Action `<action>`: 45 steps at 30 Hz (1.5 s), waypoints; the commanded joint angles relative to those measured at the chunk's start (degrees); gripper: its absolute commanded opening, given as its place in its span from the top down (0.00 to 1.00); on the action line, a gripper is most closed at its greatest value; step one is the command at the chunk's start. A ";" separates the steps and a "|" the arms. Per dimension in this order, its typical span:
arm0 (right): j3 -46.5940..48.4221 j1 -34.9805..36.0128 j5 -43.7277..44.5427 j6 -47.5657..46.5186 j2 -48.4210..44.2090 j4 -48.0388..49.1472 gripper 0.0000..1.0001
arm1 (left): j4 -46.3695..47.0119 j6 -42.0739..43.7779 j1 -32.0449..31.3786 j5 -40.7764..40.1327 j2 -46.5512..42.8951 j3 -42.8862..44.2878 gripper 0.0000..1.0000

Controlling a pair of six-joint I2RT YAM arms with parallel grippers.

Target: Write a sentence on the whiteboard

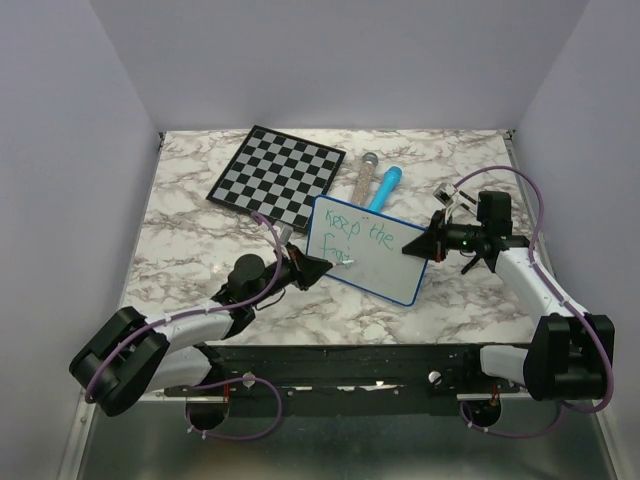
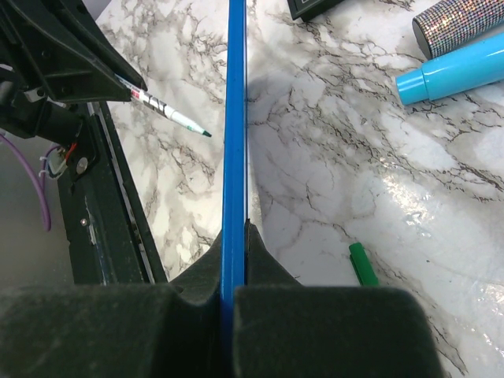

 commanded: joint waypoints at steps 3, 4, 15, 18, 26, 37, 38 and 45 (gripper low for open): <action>1.49 0.30 -2.89 0.02 -1.00 0.41 0.99 | 3.85 1.12 -0.29 -3.36 0.94 -0.70 1.00; 1.49 0.39 -2.89 0.02 -1.00 0.41 0.99 | 3.76 1.12 -0.20 -3.63 1.02 -0.61 1.00; 1.58 0.30 -3.07 0.11 -1.17 0.41 0.99 | 1.04 2.26 -0.29 -3.54 2.96 1.24 1.00; 1.58 0.30 -3.07 0.11 -1.09 0.41 0.99 | 0.78 2.35 -0.29 -3.45 3.57 1.76 1.00; 1.58 0.30 -3.07 0.11 -1.09 0.50 0.99 | 1.04 2.62 -0.29 -3.28 6.38 3.69 1.00; 1.58 0.30 -3.16 0.11 -1.17 0.41 0.99 | 2.27 2.00 -0.29 -0.64 9.37 6.16 1.00; 1.58 0.30 -3.16 0.11 -1.26 0.41 0.99 | 2.70 1.92 -0.29 -0.55 9.64 6.24 1.00; 1.58 0.30 -3.07 0.11 -1.18 0.41 0.99 | 3.59 1.65 -0.29 -1.69 6.66 4.32 1.00</action>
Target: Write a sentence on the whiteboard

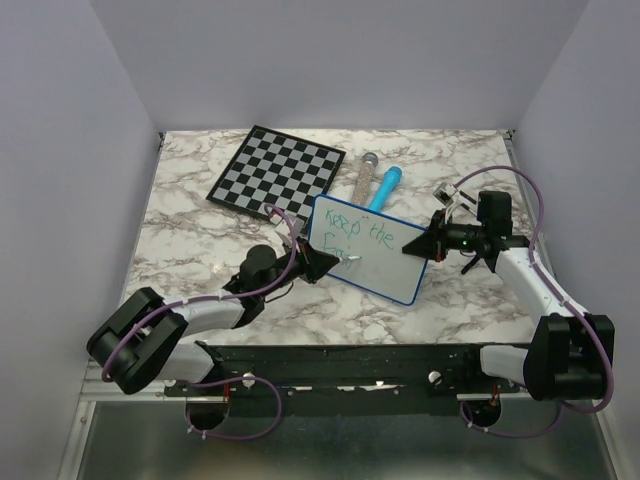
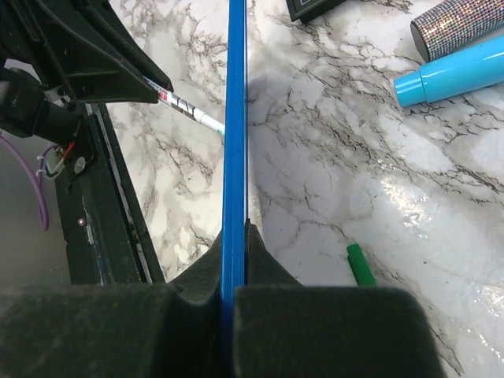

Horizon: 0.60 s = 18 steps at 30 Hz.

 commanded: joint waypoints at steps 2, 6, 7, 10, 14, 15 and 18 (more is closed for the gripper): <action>1.58 0.39 -3.09 0.11 -1.17 0.23 0.99 | 1.54 0.80 -0.03 -1.91 -3.58 -0.76 1.00; 1.58 0.30 -3.09 0.11 -1.18 0.23 0.99 | 0.83 1.06 -0.03 -3.06 -4.47 -0.41 1.00; 1.58 0.30 -3.09 0.11 -1.26 0.23 0.99 | 0.65 1.24 -0.03 -3.32 -4.38 -0.24 1.00; 1.58 0.30 -3.09 0.11 -1.35 0.23 0.99 | 0.21 1.33 0.06 -3.67 -3.59 0.47 1.00; 1.58 0.30 -3.18 0.11 -1.44 0.23 0.99 | -0.93 1.50 -0.03 -4.03 -2.88 1.00 1.00; 1.58 0.30 -3.18 0.11 -1.44 0.23 0.99 | -1.37 1.50 -0.03 -4.11 -2.88 0.91 1.00; 1.58 0.30 -3.18 0.11 -1.44 0.23 0.99 | -2.16 1.77 0.06 -4.20 -2.88 1.00 1.00</action>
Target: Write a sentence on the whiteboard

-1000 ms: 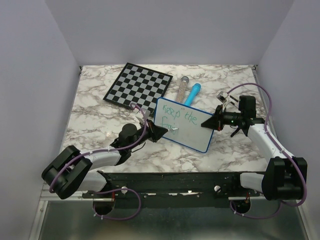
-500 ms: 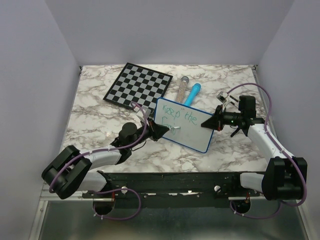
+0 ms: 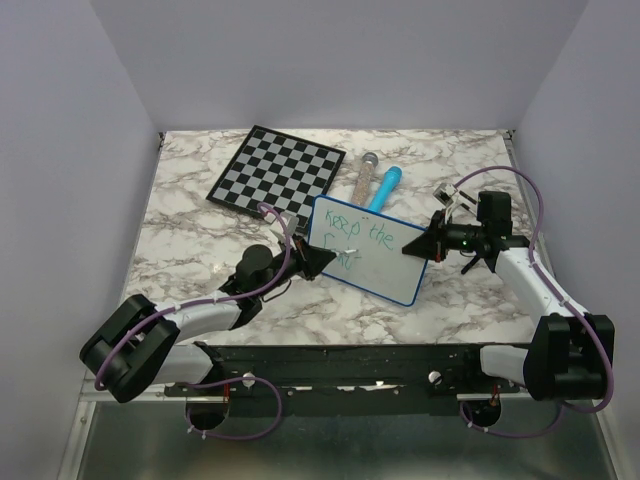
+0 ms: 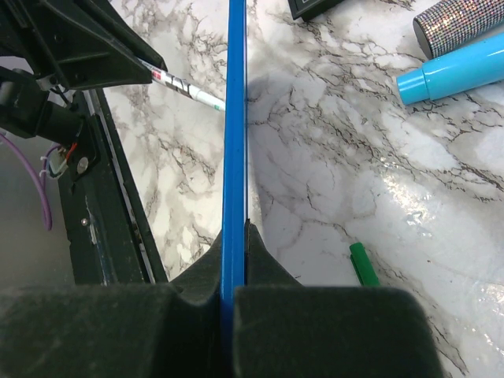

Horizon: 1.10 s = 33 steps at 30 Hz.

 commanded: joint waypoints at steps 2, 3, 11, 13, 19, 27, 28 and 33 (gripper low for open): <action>1.58 0.30 -3.09 0.11 -1.35 0.47 0.99 | -1.68 1.61 0.06 -0.88 0.81 1.30 1.00; 1.58 0.39 -3.09 0.11 -1.26 0.47 0.99 | -2.38 1.62 -0.02 -0.79 0.90 1.39 1.00; 1.58 0.30 -3.00 0.11 -1.35 0.47 0.99 | -3.88 1.62 0.06 0.53 1.60 1.39 1.00; 1.58 0.30 -3.09 0.11 -1.44 0.47 0.99 | -4.58 1.70 0.06 0.62 1.52 1.22 1.00; 1.58 0.30 -3.09 0.11 -1.44 0.47 0.99 | -6.60 1.88 0.06 0.97 0.55 0.69 1.00; 1.58 0.30 -3.09 0.11 -1.53 0.48 0.99 | -8.36 1.88 0.06 2.02 0.99 0.16 1.00; 1.58 0.30 -3.09 0.11 -1.53 0.56 0.99 | -8.45 1.79 0.06 2.02 0.99 0.07 1.00; 1.58 0.30 -3.18 0.11 -1.53 0.47 0.99 | -8.89 1.79 0.06 2.46 1.34 0.07 1.00</action>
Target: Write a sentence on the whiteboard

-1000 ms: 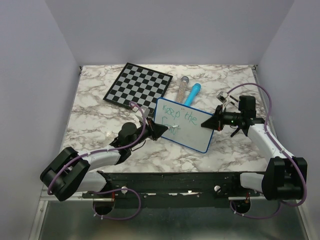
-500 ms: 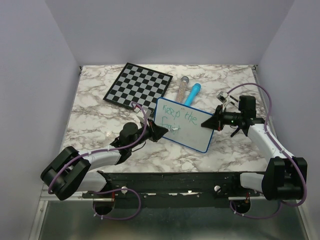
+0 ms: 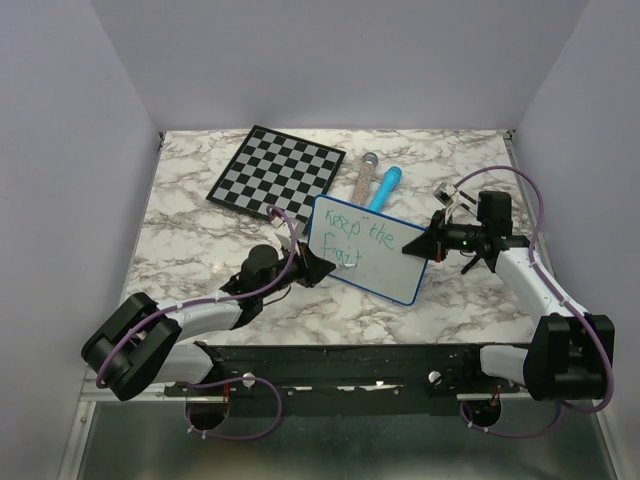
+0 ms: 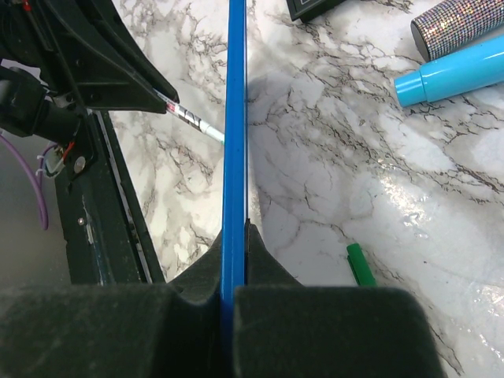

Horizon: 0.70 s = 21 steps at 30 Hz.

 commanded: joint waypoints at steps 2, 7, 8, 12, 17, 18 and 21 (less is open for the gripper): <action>1.58 0.30 -3.20 0.11 -1.53 0.39 0.99 | -2.27 1.53 0.06 0.58 0.70 0.16 1.00; 1.58 0.30 -3.20 0.11 -1.53 0.39 0.99 | -1.74 1.36 0.06 1.99 1.50 0.69 1.00; 1.58 0.30 -3.20 0.11 -1.44 0.39 0.99 | -1.48 1.27 0.06 2.34 1.93 0.78 1.00; 1.58 0.30 -3.20 0.11 -1.61 0.39 0.99 | 0.97 0.21 0.06 3.22 2.90 1.22 1.00; 1.58 0.39 -3.20 0.11 -1.61 0.39 0.99 | 4.58 -1.55 0.06 3.83 3.61 1.83 1.00; 1.58 0.30 -3.20 0.11 -1.61 0.39 0.99 | 5.80 -2.33 0.06 4.18 3.52 1.83 1.00; 1.58 0.30 -3.20 0.11 -1.70 0.39 0.99 | 6.61 -2.95 0.06 4.36 2.03 2.01 1.00</action>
